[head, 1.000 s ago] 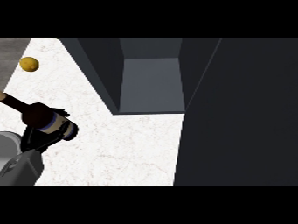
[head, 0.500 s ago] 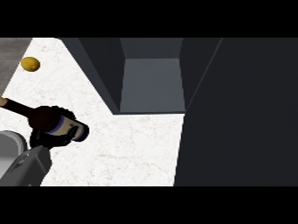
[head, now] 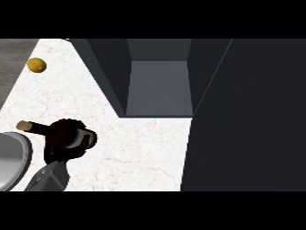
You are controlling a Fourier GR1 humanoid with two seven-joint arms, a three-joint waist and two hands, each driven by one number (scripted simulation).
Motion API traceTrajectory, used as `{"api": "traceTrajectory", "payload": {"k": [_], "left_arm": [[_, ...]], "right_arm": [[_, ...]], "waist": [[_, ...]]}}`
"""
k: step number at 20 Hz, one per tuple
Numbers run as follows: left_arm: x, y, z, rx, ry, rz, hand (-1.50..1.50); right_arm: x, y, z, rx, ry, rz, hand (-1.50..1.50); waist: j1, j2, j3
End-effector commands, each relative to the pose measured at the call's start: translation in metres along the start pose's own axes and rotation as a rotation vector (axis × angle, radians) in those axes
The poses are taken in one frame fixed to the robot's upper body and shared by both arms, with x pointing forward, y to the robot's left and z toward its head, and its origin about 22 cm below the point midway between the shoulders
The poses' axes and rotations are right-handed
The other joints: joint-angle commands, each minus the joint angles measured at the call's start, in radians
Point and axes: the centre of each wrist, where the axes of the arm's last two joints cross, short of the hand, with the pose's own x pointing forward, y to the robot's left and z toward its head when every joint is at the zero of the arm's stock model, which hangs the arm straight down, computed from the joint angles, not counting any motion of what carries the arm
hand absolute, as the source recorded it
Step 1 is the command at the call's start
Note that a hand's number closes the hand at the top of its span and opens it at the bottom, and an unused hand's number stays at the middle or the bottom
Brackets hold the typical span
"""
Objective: Pick up the wine, place it into the cabinet and close the cabinet
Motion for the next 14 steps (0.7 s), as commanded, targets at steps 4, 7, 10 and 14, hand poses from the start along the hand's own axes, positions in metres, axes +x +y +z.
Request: {"api": "traceTrajectory", "payload": {"k": [4,7,10,14], "left_arm": [[-0.012,-0.046,0.008,-0.072,0.052,0.06,1.5],[-0.006,-0.046,0.018,-0.124,0.025,0.039,1.5],[-0.001,-0.075,0.012,-0.161,0.033,0.06,1.5],[-0.003,-0.11,0.036,-0.197,0.075,0.073,1.5]], "right_arm": [[-0.002,-0.007,0.009,0.008,-0.038,-0.028,-1.5],[0.016,-0.002,0.011,0.015,-0.03,-0.047,-1.5],[0.003,-0.004,0.009,0.025,-0.039,-0.037,-1.5],[0.01,0.002,0.008,0.021,-0.029,-0.049,-1.5]], "waist": [[0.006,0.001,-0.002],[0.004,0.001,-0.003],[0.002,0.001,-0.003],[0.0,0.001,-0.003]]}}
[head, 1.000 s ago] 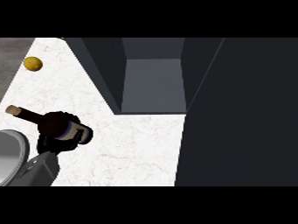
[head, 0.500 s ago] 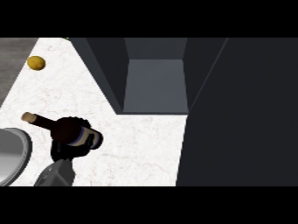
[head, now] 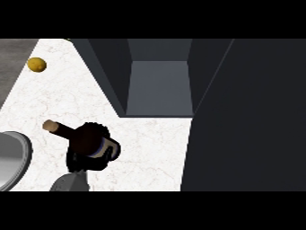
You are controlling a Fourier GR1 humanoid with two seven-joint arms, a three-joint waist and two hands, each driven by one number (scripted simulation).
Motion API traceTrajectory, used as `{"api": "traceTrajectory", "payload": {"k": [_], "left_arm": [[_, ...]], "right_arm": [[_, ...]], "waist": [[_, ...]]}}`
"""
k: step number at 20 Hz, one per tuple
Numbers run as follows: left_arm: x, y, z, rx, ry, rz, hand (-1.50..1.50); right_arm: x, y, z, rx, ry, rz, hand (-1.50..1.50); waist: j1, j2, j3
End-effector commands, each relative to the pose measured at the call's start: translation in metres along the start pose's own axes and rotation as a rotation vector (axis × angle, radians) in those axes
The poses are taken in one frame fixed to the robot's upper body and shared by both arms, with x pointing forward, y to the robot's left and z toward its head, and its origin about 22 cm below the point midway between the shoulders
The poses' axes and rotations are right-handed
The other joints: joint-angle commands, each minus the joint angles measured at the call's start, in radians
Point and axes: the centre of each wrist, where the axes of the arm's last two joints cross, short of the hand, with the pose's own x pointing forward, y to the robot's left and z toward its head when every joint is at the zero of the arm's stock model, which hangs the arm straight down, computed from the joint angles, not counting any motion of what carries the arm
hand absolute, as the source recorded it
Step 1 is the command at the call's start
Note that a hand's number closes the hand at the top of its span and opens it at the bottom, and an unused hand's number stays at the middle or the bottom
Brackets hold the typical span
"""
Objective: Pick up the wine, place it into the cabinet and close the cabinet
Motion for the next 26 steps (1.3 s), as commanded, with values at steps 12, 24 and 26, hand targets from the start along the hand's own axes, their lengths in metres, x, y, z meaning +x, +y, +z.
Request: {"api": "traceTrajectory", "payload": {"k": [12,24,26], "left_arm": [[0.012,-0.11,0.011,0.044,0.06,0.033,1.5],[-0.028,-0.115,-0.002,0.109,0.076,0.015,1.5],[-0.03,-0.109,-0.005,0.104,0.077,0.013,1.5]], "right_arm": [[0.005,-0.012,-0.003,0.009,-0.018,-0.017,-1.5],[0.012,-0.006,-0.002,0.02,-0.018,-0.014,-1.5],[0.006,0.002,0.0,0.037,-0.012,-0.019,-1.5]], "waist": [[-0.005,0.004,-0.001],[-0.012,0.006,-0.002],[-0.01,0.005,-0.001]]}}
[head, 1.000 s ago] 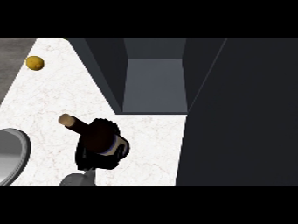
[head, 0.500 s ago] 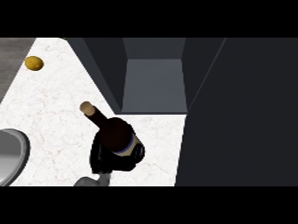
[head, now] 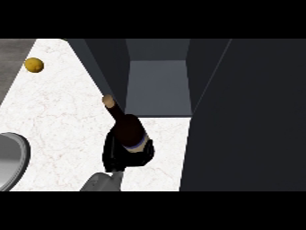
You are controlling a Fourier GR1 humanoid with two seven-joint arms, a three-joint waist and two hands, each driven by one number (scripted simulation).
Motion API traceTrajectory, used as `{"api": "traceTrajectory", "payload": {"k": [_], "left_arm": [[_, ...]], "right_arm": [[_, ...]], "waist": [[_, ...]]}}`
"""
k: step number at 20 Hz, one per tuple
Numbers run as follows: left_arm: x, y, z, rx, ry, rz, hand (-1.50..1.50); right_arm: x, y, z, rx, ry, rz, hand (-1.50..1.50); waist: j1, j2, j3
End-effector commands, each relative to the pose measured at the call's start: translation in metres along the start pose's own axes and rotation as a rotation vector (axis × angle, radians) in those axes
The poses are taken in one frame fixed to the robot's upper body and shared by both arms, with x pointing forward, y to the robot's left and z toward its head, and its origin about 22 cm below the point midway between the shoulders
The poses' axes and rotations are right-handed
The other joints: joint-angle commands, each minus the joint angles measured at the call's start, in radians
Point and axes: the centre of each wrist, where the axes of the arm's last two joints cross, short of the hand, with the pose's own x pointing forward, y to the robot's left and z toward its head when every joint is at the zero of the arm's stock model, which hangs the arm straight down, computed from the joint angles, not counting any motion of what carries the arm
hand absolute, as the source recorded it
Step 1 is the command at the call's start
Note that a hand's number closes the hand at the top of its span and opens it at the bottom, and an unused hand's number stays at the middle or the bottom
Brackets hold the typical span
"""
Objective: Pick up the wine, place it into the cabinet and close the cabinet
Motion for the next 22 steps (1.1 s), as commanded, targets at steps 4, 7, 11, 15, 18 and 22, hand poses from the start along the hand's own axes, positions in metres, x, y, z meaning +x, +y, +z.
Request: {"api": "traceTrajectory", "payload": {"k": [4,7,11,15,18,22], "left_arm": [[-0.012,-0.012,-0.012,-0.01,-0.038,-0.007,1.5],[-0.003,-0.016,-0.04,-0.01,-0.044,-0.004,1.5],[0.0,-0.028,-0.057,-0.01,-0.064,-0.033,1.5],[0.004,-0.032,-0.07,0.02,-0.063,-0.041,1.5],[0.004,-0.026,-0.082,0.03,-0.055,-0.034,1.5],[0.022,-0.035,-0.108,0.054,-0.047,-0.02,1.5]], "right_arm": [[-0.002,-0.01,-0.002,0.003,-0.008,-0.027,-1.5],[0.005,-0.012,0.01,0.022,-0.024,-0.013,-1.5],[-0.01,0.008,0.005,0.003,-0.003,-0.021,-1.5],[0.004,-0.007,0.006,0.016,-0.007,-0.015,-1.5],[-0.017,-0.02,0.007,0.013,-0.017,-0.032,-1.5],[-0.014,-0.011,-0.003,0.009,-0.004,-0.011,-1.5]], "waist": [[-0.001,0.001,0.0],[-0.005,0.001,0.0],[-0.009,0.001,0.0],[-0.009,0.001,0.0],[-0.012,0.003,0.0],[-0.01,0.003,0.0]]}}
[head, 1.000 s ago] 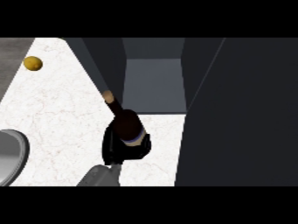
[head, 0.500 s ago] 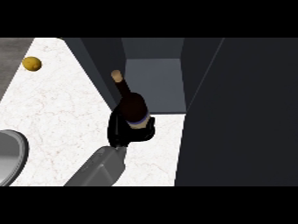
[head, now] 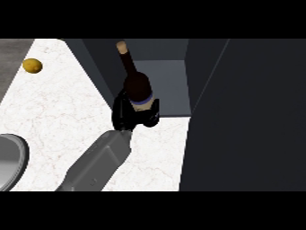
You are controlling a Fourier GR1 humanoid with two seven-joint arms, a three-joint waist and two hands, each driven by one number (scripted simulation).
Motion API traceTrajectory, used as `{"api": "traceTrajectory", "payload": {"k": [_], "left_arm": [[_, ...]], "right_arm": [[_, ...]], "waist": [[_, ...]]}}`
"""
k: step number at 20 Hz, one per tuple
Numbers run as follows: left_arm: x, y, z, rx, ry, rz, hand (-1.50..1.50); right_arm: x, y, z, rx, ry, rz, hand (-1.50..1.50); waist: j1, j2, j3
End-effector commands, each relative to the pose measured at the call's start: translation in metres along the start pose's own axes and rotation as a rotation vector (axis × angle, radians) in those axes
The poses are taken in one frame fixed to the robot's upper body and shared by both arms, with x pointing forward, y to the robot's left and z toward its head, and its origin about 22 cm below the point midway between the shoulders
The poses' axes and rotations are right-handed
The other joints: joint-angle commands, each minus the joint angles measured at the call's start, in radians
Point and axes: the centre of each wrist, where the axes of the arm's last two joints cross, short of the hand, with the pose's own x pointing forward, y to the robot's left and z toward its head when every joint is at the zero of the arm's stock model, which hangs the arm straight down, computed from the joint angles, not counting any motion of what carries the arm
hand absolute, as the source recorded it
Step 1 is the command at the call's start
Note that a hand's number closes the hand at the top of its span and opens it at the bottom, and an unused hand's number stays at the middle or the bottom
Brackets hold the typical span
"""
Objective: Pick up the wine, place it into the cabinet and close the cabinet
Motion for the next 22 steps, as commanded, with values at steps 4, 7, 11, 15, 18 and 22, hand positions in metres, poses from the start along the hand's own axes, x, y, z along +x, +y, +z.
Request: {"api": "traceTrajectory", "payload": {"k": [4,7,11,15,18,22], "left_arm": [[0.009,-0.015,-0.022,0.027,-0.041,-0.016,1.5],[0.021,-0.015,-0.043,0.036,-0.054,0.004,1.5],[0.028,-0.016,-0.055,0.031,-0.019,-0.012,1.5],[0.032,-0.032,-0.057,0.05,-0.046,-0.046,1.5],[0.045,-0.037,-0.075,0.06,-0.033,-0.064,1.5],[0.038,-0.03,-0.069,0.062,0.031,-0.084,1.5]], "right_arm": [[-0.014,-0.003,-0.005,0.02,-0.01,0.002,-1.5],[-0.013,-0.008,-0.006,0.011,-0.003,0.001,-1.5],[-0.005,0.005,-0.012,0.012,-0.006,0.006,-1.5],[-0.003,0.016,-0.006,0.042,-0.037,-0.012,-1.5],[-0.002,0.012,-0.003,0.037,-0.016,-0.015,-1.5],[-0.021,0.007,-0.004,0.062,-0.029,-0.027,-1.5]], "waist": [[-0.01,0.003,0.0],[-0.007,0.003,0.0],[-0.003,0.004,0.0],[-0.041,0.009,-0.001],[-0.049,0.014,-0.001],[-0.058,0.017,0.0]]}}
